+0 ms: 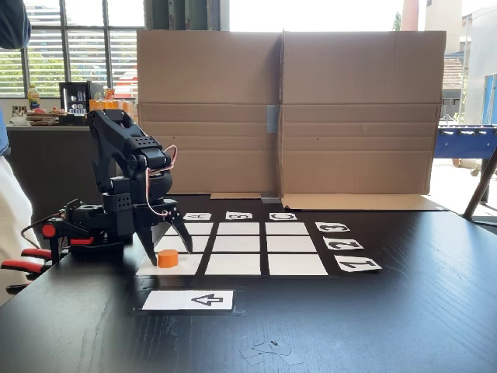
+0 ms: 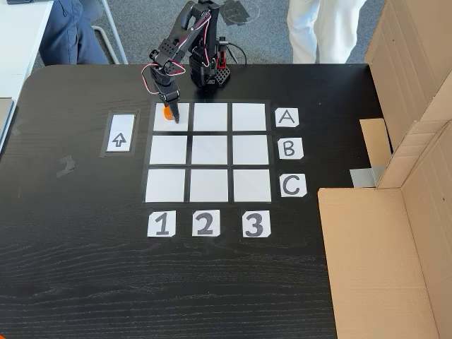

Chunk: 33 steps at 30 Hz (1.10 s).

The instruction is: Pick up the round, orange token and place it in the grid on square A1.

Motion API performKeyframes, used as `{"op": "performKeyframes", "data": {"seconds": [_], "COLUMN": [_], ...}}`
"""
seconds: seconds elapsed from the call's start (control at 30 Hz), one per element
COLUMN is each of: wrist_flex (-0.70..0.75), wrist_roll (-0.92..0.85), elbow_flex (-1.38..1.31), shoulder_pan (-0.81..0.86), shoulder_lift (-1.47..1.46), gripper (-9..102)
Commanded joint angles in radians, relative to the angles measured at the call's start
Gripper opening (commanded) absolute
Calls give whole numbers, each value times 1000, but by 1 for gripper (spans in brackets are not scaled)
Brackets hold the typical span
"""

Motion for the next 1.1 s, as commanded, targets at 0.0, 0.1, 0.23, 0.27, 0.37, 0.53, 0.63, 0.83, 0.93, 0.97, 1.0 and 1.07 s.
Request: {"op": "performKeyframes", "data": {"seconds": [0.0,0.1,0.23,0.27,0.37,0.53,0.63,0.83,0.93,0.97,1.0,1.07], "wrist_flex": [-5,-5,8,8,8,8,8,9,43,61,83,130], "wrist_roll": [8,8,8,8,8,8,8,5,5,5,5,3], "elbow_flex": [-87,-129,-184,-198,-239,-316,-347,-379,-399,-408,-414,-428], "shoulder_pan": [32,55,80,87,118,172,210,285,310,316,321,333], "shoulder_lift": [2,8,20,31,75,153,204,351,436,463,492,546], "gripper": [33,33,33,33,33,33,33,33,33,33,33,33]}}
